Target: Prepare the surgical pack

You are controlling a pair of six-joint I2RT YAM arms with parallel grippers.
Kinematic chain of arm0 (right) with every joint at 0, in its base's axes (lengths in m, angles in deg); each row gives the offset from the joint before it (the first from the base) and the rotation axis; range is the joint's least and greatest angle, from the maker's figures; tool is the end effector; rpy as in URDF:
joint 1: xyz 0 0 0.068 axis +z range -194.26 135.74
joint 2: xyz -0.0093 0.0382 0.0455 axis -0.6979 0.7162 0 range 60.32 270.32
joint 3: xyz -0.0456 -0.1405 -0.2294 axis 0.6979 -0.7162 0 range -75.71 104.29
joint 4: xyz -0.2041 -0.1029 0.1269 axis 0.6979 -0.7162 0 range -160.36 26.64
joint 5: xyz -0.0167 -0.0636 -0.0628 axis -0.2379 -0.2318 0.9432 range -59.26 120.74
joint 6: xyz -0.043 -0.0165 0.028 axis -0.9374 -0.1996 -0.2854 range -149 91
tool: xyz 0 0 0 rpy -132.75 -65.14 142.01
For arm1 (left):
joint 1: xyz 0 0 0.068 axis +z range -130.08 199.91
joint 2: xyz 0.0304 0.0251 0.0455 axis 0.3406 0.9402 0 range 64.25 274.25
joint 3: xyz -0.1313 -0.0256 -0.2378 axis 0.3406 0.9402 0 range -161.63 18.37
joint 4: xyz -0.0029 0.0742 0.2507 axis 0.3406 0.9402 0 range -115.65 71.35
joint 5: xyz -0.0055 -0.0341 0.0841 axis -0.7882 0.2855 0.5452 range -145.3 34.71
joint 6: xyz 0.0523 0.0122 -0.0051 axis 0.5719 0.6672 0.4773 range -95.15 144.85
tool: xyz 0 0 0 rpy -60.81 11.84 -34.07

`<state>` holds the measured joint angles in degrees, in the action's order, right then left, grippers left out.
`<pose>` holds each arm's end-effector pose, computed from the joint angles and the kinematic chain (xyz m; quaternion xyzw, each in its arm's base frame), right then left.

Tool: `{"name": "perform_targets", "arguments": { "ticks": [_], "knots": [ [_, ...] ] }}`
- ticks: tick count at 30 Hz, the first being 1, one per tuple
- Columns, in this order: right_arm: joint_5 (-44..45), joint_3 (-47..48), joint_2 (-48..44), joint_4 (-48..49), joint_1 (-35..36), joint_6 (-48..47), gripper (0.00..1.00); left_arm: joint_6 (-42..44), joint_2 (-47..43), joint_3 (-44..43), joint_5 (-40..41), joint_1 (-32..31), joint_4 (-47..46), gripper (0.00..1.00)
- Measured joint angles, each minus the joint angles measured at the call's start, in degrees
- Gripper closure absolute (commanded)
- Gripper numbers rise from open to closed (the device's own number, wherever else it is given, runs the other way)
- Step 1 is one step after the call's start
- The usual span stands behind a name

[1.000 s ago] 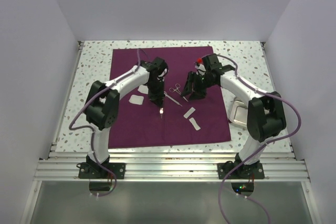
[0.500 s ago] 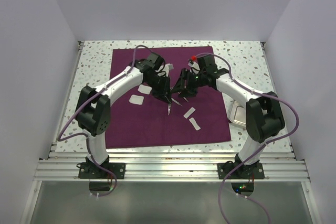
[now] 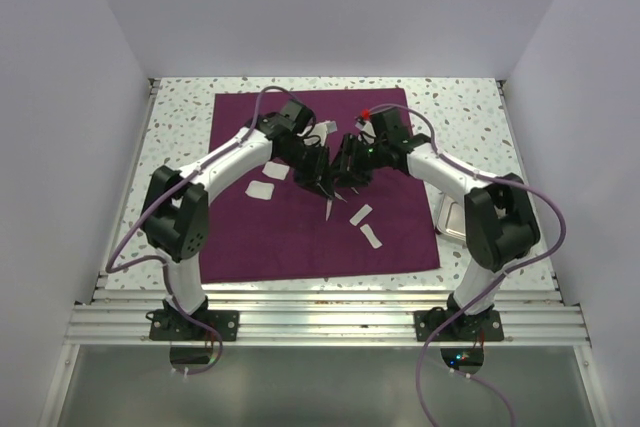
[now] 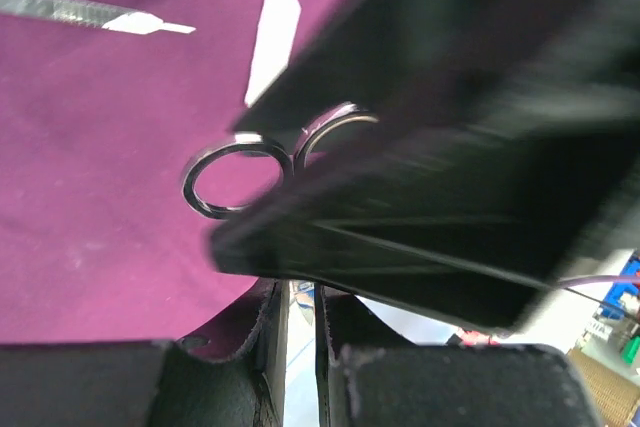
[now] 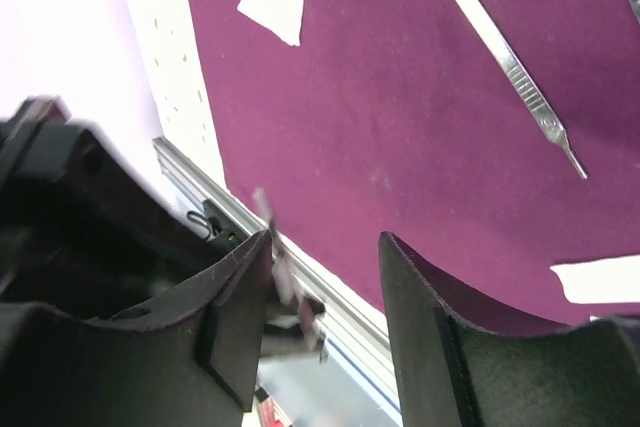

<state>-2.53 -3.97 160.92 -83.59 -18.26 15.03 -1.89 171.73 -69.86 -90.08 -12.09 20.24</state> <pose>0.3331 0.1841 0.2290 0.0418 0.9023 0.4118 0.1204 0.3232 -0.2259 0.2474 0.1071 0.9280 -0.3551 0.0357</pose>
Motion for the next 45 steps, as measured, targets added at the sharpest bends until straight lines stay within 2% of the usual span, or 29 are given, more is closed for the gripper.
{"name": "perform_targets", "arguments": {
  "ticks": [4, 7, 8, 9, 10, 11, 13, 14, 19, 26, 30, 40, 45],
  "knots": [
    [-0.1, 0.0, 1.0, 1.0, 0.2, 0.3, 0.6, 0.0, -0.5, 0.0, -1.4, 0.0, -1.6, 1.0],
    [-0.5, 0.0, 1.1, 1.6, 0.4, 0.6, 0.98, 0.0, -0.5, 0.0, -1.7, 0.0, -1.8, 1.0],
    [-0.7, 0.0, 1.1, 1.7, 0.4, 0.6, 1.0, 0.0, -0.5, 0.0, -1.9, 0.0, -1.9, 1.0],
    [-0.8, 0.0, 1.1, 1.9, 0.5, 0.9, 1.0, 0.0, -0.5, 0.1, -1.9, 0.0, -2.0, 0.97],
    [-0.7, 0.0, 1.1, 1.8, 0.6, 1.0, 1.0, 0.0, -0.5, 0.2, -1.9, 0.0, -2.0, 0.77],
    [-0.4, 0.0, 1.0, 1.6, 0.6, 1.1, 1.0, 0.1, -0.5, 0.3, -1.9, 0.0, -2.1, 0.68],
    [0.9, 0.0, 1.0, 0.2, 0.4, 1.3, 1.0, 0.5, -0.6, 0.6, -1.7, 0.1, -2.3, 0.53],
    [1.8, -0.1, 1.0, -0.8, 0.0, 1.5, 1.0, 0.6, -1.0, 1.0, -1.3, 0.3, -2.8, 0.51],
    [6.5, -2.8, -1.1, -6.4, -7.7, 4.3, 1.0, 1.0, -5.0, 3.7, 3.7, 2.0, -3.6, 0.51],
    [16.9, -9.3, -12.7, -13.6, -35.1, 12.7, 1.0, 1.3, -13.8, 11.0, 15.9, 2.8, -6.8, 0.5],
    [22.6, -15.2, -21.0, -16.2, -48.0, 16.7, 1.0, 1.0, -14.6, 12.2, 20.2, 3.6, -7.5, 0.52],
    [28.1, -18.3, -15.5, -15.9, -56.2, 18.9, 1.0, 1.3, -13.7, 12.0, 23.8, 4.5, -7.5, 0.5],
    [29.9, -18.3, -12.0, -15.3, -56.7, 18.7, 0.9, 1.2, -10.3, 9.4, 23.2, 4.5, -7.5, 0.49]
  ]
}}
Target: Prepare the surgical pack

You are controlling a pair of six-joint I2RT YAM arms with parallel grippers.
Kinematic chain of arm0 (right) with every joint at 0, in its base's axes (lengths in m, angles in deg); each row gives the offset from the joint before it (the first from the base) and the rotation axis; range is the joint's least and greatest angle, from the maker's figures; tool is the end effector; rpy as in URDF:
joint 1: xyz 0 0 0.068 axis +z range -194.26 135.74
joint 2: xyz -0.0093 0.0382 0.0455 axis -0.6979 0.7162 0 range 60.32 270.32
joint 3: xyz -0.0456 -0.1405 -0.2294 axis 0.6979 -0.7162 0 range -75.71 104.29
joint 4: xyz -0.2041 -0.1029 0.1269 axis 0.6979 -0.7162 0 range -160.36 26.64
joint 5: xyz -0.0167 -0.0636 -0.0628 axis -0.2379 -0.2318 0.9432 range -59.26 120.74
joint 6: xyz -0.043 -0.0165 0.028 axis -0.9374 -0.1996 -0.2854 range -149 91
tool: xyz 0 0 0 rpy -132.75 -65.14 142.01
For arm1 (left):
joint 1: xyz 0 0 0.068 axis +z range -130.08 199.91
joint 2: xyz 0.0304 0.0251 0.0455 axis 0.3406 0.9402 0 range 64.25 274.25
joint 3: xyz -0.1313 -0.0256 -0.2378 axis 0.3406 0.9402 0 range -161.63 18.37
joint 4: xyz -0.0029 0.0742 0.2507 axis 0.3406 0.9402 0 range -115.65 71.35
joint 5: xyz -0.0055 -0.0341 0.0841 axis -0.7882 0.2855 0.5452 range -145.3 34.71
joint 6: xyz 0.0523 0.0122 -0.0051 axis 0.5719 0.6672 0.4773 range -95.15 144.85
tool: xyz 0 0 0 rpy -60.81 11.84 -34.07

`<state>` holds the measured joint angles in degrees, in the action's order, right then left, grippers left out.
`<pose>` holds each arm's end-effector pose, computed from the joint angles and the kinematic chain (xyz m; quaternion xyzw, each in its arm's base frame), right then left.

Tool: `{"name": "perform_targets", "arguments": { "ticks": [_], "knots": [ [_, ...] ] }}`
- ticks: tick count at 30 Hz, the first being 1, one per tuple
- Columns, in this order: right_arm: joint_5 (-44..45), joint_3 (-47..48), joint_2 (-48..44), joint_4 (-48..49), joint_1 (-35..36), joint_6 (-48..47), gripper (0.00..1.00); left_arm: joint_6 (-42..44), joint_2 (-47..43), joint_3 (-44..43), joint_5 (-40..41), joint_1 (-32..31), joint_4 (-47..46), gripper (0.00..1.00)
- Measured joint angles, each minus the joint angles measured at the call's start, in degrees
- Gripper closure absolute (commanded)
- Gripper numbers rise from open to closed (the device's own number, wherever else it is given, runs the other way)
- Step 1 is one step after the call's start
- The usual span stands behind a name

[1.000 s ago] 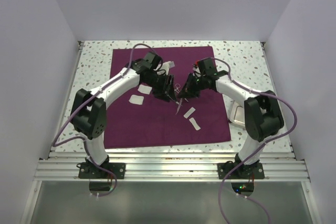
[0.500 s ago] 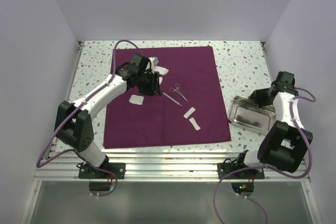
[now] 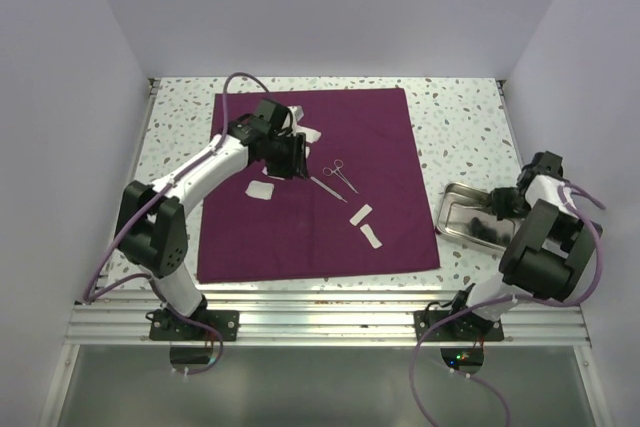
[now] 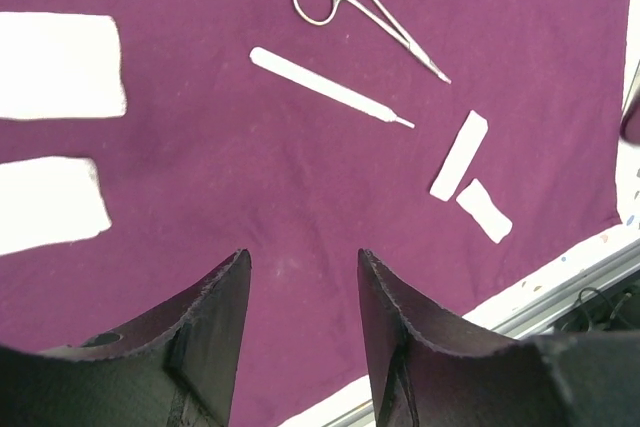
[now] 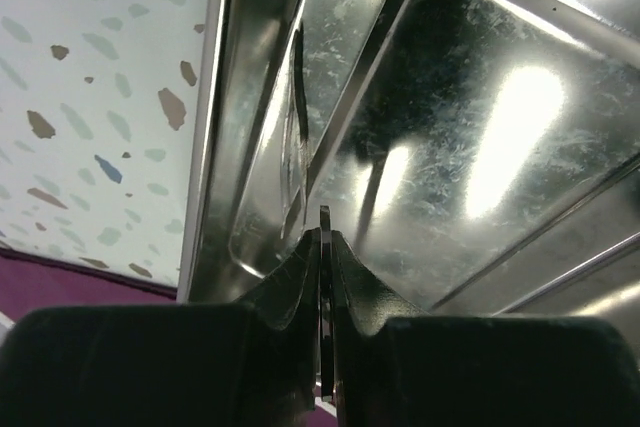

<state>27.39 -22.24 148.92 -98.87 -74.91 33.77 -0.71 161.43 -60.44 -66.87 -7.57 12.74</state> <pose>0.2460 -0.1435 0.1822 0.7138 0.6792 0.0742 0.1536 0.3197 -0.1744 0.2640 0.0449 0.9528 -0.2135 0.2113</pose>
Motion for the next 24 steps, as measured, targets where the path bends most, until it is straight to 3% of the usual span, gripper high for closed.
{"name": "perform_targets", "arguments": {
  "ticks": [13, 24],
  "knots": [
    [4.8, 2.7, 1.7, -4.1, 2.0, -7.3, 0.48, -5.2, 11.5, -8.2, -3.0, -0.2, 0.4, 0.47],
    [14.7, 31.8, 2.7, -12.6, 34.9, -21.4, 0.43, -9.4, 15.4, -11.2, -3.2, -0.3, 3.3, 0.48]
  ]
}}
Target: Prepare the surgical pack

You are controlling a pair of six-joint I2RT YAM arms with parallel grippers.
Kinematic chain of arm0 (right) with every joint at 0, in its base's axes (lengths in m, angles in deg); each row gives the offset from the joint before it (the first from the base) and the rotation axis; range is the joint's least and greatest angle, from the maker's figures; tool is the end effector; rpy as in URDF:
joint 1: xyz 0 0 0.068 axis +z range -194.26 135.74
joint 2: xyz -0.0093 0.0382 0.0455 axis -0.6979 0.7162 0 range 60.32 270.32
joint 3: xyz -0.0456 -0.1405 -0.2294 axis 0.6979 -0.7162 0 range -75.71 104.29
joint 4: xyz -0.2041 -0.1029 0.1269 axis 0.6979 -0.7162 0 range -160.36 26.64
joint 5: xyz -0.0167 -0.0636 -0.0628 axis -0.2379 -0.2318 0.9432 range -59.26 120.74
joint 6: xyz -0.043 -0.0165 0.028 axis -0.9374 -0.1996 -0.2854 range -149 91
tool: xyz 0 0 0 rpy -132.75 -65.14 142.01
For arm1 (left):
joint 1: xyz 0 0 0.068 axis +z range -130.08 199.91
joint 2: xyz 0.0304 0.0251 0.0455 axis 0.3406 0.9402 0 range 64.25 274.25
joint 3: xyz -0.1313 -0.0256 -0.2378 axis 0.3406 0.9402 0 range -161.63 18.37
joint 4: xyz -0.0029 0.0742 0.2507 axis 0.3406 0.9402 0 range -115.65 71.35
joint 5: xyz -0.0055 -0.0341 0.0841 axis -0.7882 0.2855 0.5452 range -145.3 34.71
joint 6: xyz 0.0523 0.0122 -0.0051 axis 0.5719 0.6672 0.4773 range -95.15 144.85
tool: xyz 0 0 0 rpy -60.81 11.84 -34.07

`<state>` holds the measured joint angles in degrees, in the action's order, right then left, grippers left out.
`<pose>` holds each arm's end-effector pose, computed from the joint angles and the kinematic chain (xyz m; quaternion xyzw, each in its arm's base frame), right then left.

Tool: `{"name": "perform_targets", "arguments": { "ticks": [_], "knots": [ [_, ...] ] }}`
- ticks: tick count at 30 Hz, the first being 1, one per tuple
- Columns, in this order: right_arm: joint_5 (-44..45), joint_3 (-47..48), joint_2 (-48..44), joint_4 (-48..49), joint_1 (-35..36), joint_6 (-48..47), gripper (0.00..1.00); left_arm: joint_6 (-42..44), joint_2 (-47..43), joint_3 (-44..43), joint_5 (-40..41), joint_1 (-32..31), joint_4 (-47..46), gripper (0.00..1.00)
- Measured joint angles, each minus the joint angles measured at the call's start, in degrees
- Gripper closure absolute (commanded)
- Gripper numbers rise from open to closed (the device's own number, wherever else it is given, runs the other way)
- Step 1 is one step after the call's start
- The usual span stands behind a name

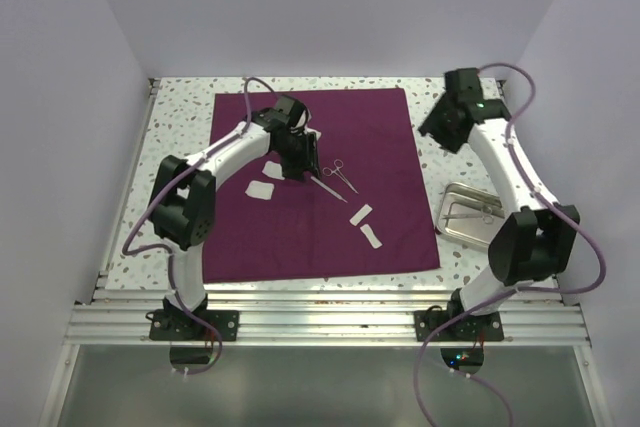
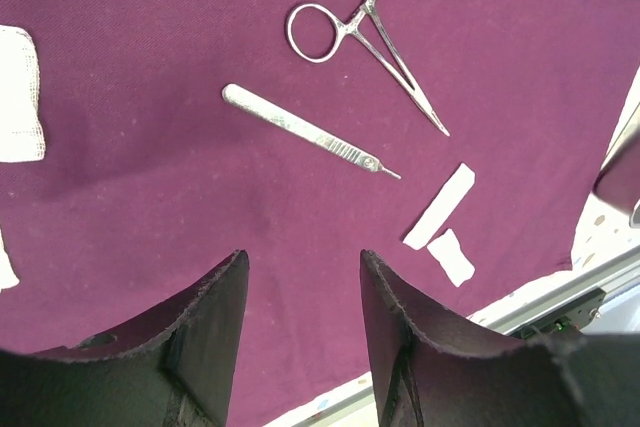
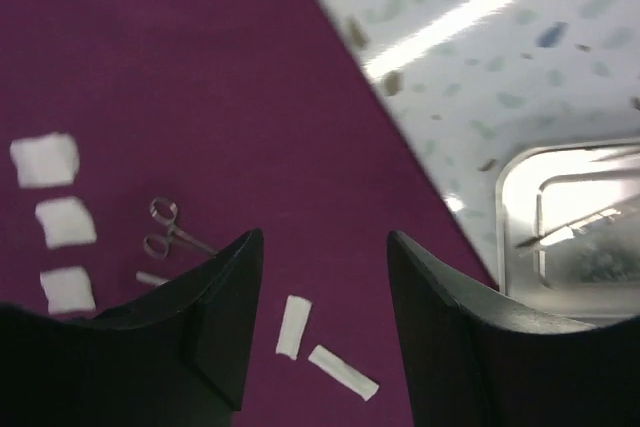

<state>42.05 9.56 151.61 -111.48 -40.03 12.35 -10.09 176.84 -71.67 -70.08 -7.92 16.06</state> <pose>0.3393 0.0180 0.3232 0.3301 0.8879 0.0323 0.3188 0.3652 -0.2031 0.2210 -0.0313 0.9667 -0.2221 0.1231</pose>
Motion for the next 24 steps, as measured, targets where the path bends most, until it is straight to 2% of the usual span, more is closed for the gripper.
{"name": "perform_targets", "arguments": {
  "ticks": [5, 13, 20, 24],
  "knots": [
    [-2.7, 9.8, 9.5, 0.0, 13.4, -8.3, 0.43, -0.1, 0.0, -0.8, 0.0, 0.0, 0.7, 0.48],
    [-14.1, 20.3, 28.6, -4.0, 22.0, -19.5, 0.46, -2.4, 0.0, -1.5, 4.7, 0.6, 4.6, 0.5],
    [-15.8, 20.8, 31.5, -6.2, 30.1, -25.2, 0.53, -5.6, -5.6, 7.3, 9.2, 7.1, 7.3, 0.52],
    [-15.2, 20.4, 31.5, -6.4, 33.4, -27.1, 0.55, -6.3, -7.8, 9.6, 9.7, 8.0, 7.5, 0.52]
  ]
}}
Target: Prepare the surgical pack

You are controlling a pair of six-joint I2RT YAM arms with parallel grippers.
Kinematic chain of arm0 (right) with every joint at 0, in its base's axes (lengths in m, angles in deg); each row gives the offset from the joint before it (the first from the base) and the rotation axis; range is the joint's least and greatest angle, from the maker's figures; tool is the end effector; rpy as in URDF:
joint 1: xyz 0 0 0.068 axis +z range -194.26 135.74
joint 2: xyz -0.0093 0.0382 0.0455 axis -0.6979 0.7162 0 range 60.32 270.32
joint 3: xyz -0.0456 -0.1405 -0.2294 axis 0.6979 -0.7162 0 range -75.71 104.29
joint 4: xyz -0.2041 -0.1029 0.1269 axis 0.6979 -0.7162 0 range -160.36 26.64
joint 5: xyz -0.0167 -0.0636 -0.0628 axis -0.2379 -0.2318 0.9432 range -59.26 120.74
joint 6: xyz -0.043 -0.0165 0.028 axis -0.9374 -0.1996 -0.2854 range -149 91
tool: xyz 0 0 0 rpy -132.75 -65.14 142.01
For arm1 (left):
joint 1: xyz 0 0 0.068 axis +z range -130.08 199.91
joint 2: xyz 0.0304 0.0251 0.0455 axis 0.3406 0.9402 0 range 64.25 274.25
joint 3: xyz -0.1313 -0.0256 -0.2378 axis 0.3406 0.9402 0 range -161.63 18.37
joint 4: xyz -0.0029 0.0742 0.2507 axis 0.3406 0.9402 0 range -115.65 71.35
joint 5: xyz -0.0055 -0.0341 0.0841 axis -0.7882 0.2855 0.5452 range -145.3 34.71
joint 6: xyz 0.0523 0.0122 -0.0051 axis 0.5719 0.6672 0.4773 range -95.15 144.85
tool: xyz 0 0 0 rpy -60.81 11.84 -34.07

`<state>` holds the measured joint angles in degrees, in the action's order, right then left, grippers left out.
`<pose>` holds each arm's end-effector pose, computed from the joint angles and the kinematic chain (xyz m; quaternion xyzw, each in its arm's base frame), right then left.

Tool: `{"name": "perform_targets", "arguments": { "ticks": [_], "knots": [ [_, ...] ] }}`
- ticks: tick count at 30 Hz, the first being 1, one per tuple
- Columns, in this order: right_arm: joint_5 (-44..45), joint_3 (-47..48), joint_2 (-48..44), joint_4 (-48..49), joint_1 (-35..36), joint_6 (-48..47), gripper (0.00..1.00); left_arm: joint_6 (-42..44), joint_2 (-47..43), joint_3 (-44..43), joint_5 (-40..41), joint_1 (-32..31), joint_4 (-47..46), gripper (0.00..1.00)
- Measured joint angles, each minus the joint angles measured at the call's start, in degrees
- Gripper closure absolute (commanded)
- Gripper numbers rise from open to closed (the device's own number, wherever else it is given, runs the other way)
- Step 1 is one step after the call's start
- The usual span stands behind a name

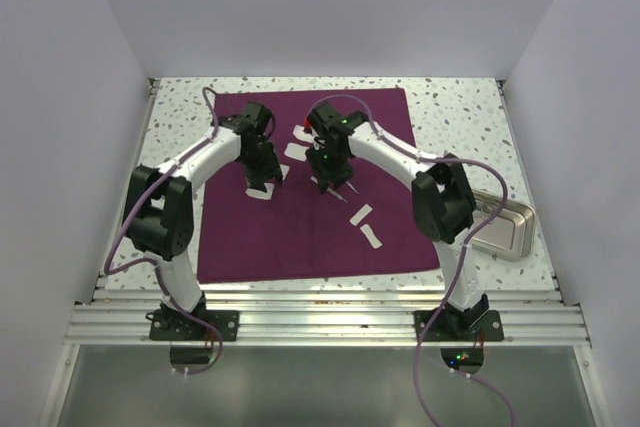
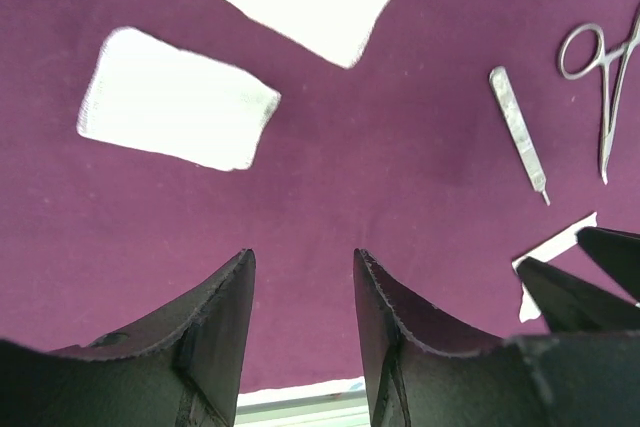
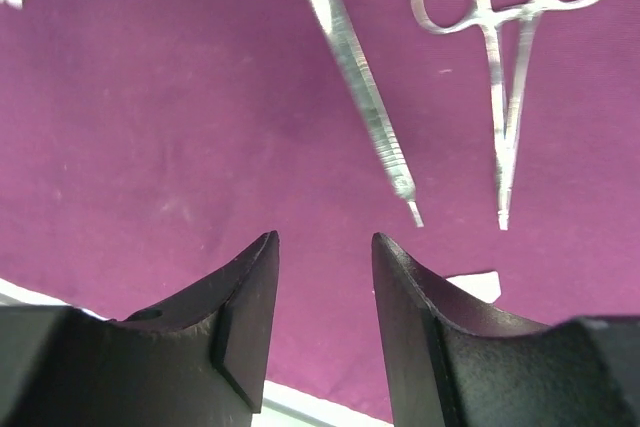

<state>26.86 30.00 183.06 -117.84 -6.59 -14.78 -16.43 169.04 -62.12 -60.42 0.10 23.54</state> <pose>0.3543 0.2764 0.2174 -0.2058 0.9647 0.1003 0.1298 0.3437 -0.1272 0.2176 -0.1778 0.9726 -0.1110 0.1009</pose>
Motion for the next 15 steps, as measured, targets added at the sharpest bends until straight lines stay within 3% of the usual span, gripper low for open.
{"name": "perform_targets", "arguments": {
  "ticks": [15],
  "knots": [
    [6.5, 0.8, 4.7, -0.7, 1.7, -3.7, 0.55, 0.6, -1.2, 2.6, -0.2, -0.3, -0.2, 0.52]
  ]
}}
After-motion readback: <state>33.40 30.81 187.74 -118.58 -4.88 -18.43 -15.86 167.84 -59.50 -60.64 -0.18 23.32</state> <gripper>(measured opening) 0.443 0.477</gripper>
